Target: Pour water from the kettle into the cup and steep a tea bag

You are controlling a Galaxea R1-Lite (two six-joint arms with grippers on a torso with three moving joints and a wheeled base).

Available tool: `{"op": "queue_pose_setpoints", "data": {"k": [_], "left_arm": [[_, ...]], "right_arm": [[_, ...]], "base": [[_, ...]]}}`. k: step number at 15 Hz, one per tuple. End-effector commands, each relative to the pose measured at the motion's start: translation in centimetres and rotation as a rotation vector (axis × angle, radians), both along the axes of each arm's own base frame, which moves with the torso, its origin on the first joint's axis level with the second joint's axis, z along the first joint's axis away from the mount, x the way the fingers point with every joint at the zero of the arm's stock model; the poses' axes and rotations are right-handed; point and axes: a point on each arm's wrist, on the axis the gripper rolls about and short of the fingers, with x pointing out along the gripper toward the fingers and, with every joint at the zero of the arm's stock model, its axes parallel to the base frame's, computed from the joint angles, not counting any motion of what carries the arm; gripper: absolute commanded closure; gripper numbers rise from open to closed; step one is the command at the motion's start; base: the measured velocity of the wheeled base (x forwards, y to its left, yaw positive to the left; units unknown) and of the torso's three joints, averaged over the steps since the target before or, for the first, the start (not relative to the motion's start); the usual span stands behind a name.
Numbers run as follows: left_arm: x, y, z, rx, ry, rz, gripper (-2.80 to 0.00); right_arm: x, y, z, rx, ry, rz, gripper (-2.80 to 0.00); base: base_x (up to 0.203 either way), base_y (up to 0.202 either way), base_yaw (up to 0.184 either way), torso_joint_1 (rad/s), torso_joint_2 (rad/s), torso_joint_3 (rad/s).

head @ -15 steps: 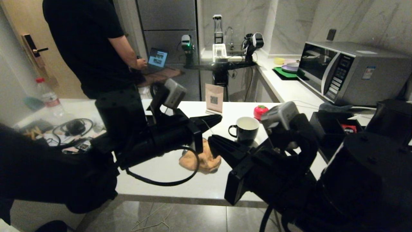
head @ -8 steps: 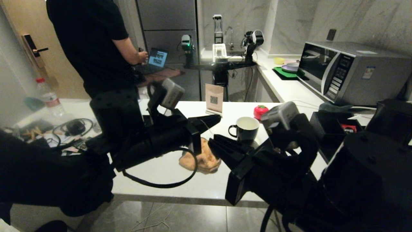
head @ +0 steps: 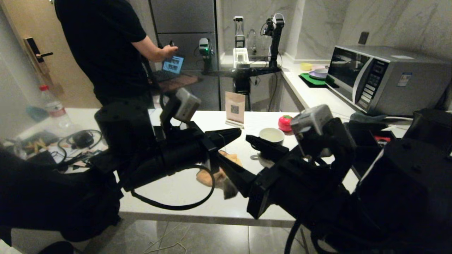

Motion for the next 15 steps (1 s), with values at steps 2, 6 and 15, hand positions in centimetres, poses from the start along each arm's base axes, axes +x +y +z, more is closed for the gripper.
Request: {"op": "queue_pose_setpoints", "data": {"k": [2, 6, 15], "left_arm": [[-0.1, 0.1, 0.2, -0.007, -0.009, -0.002, 0.00], [-0.3, 0.2, -0.1, -0.001, 0.000, -0.002, 0.00], [-0.9, 0.6, -0.4, 0.011, 0.014, -0.002, 0.00]], "right_arm": [[1.0, -0.3, 0.9, 0.008, -0.040, -0.043, -2.80], [3.2, -1.9, 1.3, -0.018, -0.064, -0.240, -2.80], [10.2, -11.3, 1.8, -0.235, -0.149, -0.857, -2.80]], "base": [[0.000, 0.000, 0.000, 0.000, 0.00, 0.000], [0.000, 0.000, 0.000, 0.000, 0.00, 0.000], [0.000, 0.000, 0.000, 0.000, 0.00, 0.000]]}}
